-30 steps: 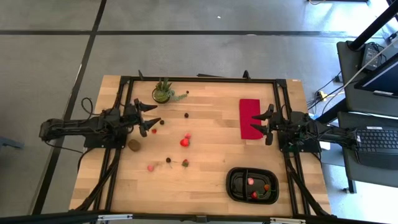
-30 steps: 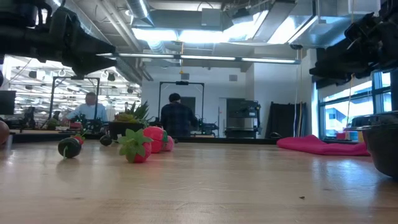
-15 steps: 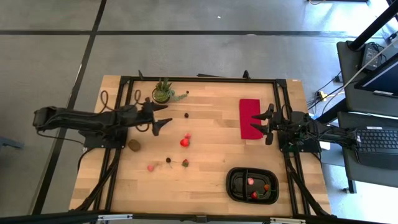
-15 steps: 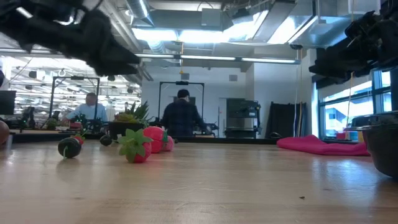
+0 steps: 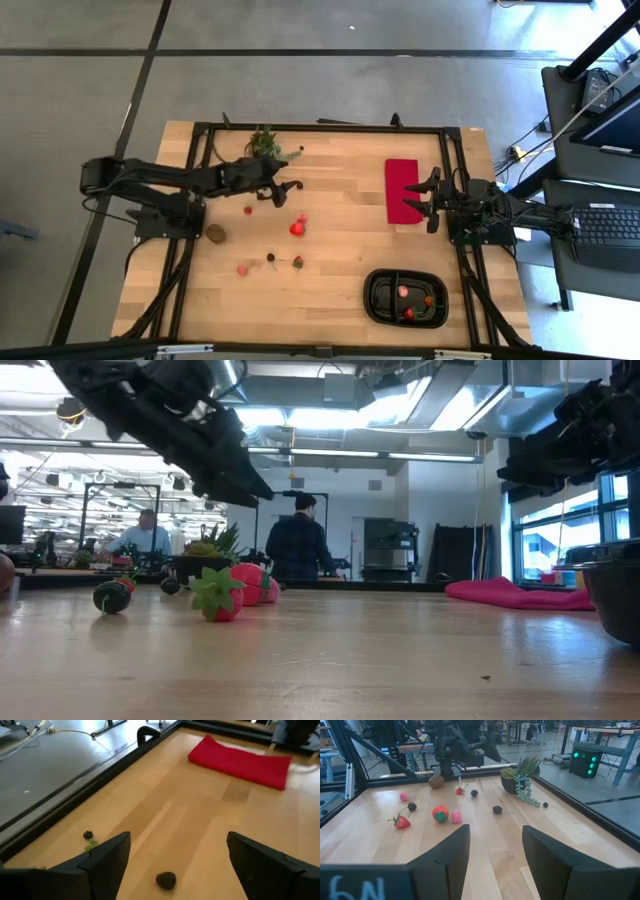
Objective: Pick and placing Produce into tupperware
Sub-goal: Put the blackberry into the left of the black bin
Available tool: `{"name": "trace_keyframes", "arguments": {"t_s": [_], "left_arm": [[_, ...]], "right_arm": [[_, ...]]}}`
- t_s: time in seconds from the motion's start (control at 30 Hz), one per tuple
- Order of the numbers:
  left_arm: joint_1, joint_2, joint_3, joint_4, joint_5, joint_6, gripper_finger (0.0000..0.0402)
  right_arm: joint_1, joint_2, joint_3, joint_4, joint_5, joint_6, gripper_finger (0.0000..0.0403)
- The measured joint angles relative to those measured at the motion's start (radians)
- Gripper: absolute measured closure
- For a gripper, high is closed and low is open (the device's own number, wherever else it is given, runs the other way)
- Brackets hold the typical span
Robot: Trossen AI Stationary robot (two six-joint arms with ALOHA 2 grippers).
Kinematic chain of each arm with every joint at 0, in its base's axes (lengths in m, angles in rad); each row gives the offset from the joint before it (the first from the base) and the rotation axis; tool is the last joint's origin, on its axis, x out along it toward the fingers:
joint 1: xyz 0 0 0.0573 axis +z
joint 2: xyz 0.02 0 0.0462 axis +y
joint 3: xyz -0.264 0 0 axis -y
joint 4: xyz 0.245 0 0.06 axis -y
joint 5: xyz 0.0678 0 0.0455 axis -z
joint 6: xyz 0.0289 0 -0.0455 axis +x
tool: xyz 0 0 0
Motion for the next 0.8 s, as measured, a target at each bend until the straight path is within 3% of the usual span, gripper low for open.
{"name": "trace_keyframes", "arguments": {"t_s": [0.1, 0.47, 0.8], "left_arm": [[0.022, 0.048, 0.036, 0.002, 0.020, 0.022, 0.0082], [0.137, 0.187, 0.102, -0.026, 0.327, 0.184, 0.0082], [0.189, 0.312, 0.102, -0.017, 0.388, 0.197, 0.0082]], "right_arm": [[0.000, 0.000, 0.000, -0.006, 0.000, 0.000, 0.0219], [0.000, 0.000, 0.000, -0.023, 0.000, -0.002, 0.0219], [0.000, 0.000, 0.000, -0.033, 0.000, -0.006, 0.0219]]}}
